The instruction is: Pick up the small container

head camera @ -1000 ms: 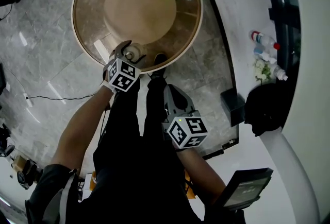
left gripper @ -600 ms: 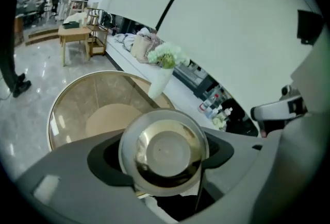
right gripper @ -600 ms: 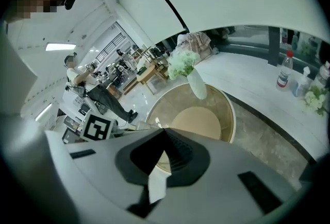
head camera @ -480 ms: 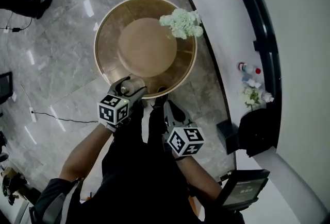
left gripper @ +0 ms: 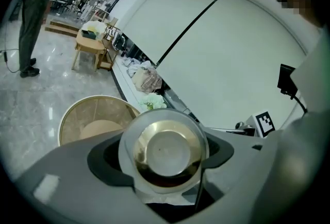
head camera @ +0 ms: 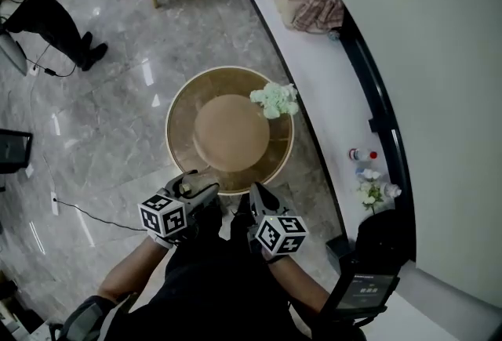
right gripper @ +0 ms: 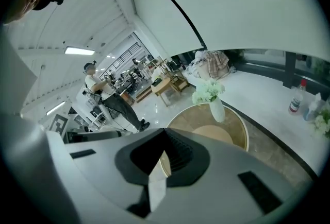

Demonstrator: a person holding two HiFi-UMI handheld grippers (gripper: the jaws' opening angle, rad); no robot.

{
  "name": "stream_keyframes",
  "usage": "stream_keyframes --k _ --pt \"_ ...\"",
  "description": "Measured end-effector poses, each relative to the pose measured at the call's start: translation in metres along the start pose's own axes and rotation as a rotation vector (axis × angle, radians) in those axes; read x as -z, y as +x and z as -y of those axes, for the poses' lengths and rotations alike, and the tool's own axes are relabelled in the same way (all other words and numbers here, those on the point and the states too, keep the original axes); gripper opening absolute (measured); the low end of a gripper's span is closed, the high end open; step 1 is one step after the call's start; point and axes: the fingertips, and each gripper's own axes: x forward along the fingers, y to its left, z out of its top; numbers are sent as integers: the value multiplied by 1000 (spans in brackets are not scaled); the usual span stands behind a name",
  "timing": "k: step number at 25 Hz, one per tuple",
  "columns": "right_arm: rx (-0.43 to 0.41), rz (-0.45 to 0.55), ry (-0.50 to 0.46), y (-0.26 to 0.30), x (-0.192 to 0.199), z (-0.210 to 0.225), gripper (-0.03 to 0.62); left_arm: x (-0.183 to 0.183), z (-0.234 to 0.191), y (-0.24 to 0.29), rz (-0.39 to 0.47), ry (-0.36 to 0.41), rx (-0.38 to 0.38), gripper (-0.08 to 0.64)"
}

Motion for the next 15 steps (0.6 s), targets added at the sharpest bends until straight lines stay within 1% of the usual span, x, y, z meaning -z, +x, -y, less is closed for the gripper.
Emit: stream_keyframes --k 3,8,13,15 --pt "-25 24 -14 -7 -13 -13 6 -8 17 -20 39 1 11 334" --pt "-60 54 -20 -19 -29 -34 6 -22 35 -50 101 -32 28 334" --pt "-108 99 -55 -14 -56 -51 6 -51 43 -67 180 -5 40 334" --pt "-114 102 -61 -21 -59 -58 6 -53 51 -76 190 -5 44 334"
